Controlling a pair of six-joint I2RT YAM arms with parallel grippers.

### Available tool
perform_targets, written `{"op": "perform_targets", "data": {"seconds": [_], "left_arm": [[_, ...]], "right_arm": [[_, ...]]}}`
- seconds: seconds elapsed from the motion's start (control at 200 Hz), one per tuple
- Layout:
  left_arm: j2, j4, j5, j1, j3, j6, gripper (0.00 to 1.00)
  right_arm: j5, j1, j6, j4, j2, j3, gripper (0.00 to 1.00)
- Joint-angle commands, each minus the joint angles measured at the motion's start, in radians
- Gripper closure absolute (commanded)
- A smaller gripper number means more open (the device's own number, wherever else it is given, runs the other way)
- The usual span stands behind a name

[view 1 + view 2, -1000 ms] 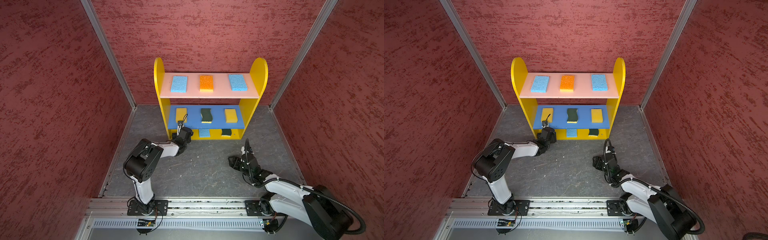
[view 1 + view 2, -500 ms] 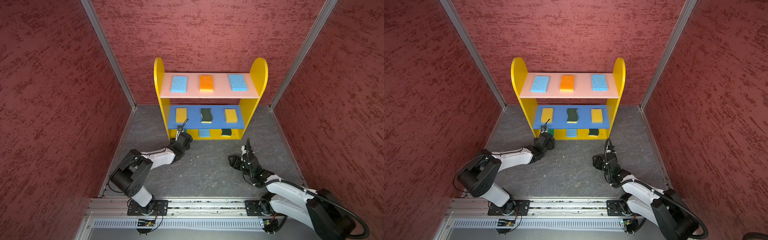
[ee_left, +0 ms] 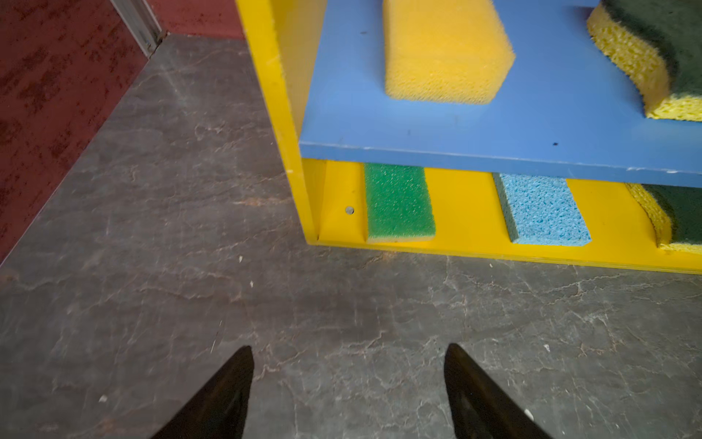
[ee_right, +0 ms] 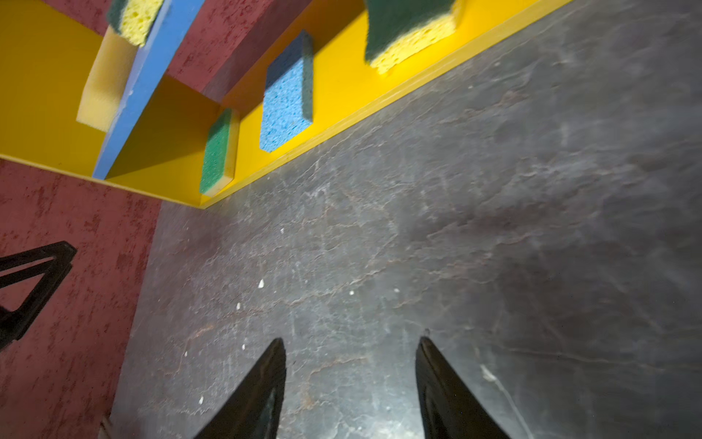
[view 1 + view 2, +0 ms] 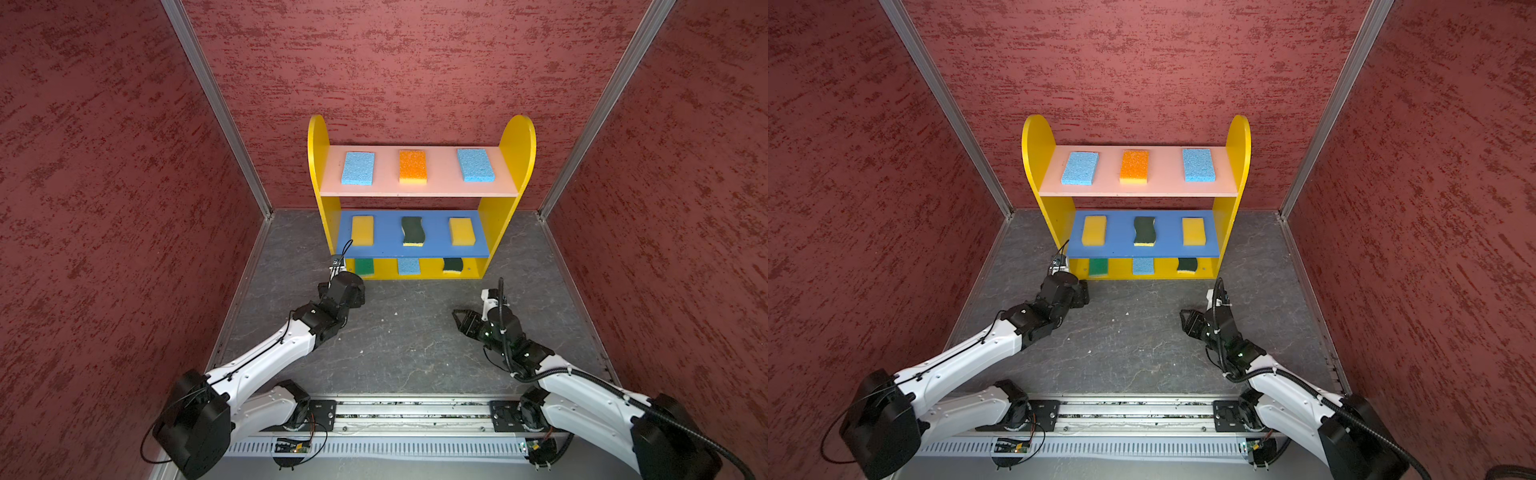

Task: Arrange cleaning sponges on a shelf
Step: Place the cleaning sponge on the shelf, then move the cleaning sponge to the shelf.

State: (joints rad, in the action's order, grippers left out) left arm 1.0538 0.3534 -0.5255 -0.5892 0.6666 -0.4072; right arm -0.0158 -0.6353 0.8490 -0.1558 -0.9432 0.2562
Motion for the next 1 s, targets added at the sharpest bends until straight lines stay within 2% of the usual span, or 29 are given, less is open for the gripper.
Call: {"op": "perform_targets", "data": {"seconds": [0.0, 0.16, 0.421, 0.616, 0.837, 0.997], "left_arm": [[-0.07, 0.168, -0.001, 0.025, -0.021, -0.089, 0.22], [-0.134, 0.249, 0.095, 0.106, -0.051, -0.14, 0.24], [-0.13, 0.296, 0.137, 0.117, -0.058, -0.164, 0.22], [-0.125, 0.3, 0.155, 0.132, -0.071, -0.182, 0.22], [-0.137, 0.299, 0.223, 0.181, -0.079, -0.203, 0.23], [-0.144, 0.302, 0.251, 0.205, -0.077, -0.205, 0.24]], "right_arm": [[-0.059, -0.073, 0.038, -0.036, -0.027, 0.07, 0.44], [-0.046, -0.145, 0.113, -0.203, -0.127, 0.067, 0.44], [-0.086, -0.262, 0.138, -0.283, -0.309, 0.17, 0.44], [-0.081, -0.297, 0.174, -0.354, -0.433, 0.225, 0.44], [-0.026, -0.303, 0.237, -0.524, -0.607, 0.268, 0.45], [-0.006, -0.305, 0.266, -0.607, -0.719, 0.315, 0.51]]}}
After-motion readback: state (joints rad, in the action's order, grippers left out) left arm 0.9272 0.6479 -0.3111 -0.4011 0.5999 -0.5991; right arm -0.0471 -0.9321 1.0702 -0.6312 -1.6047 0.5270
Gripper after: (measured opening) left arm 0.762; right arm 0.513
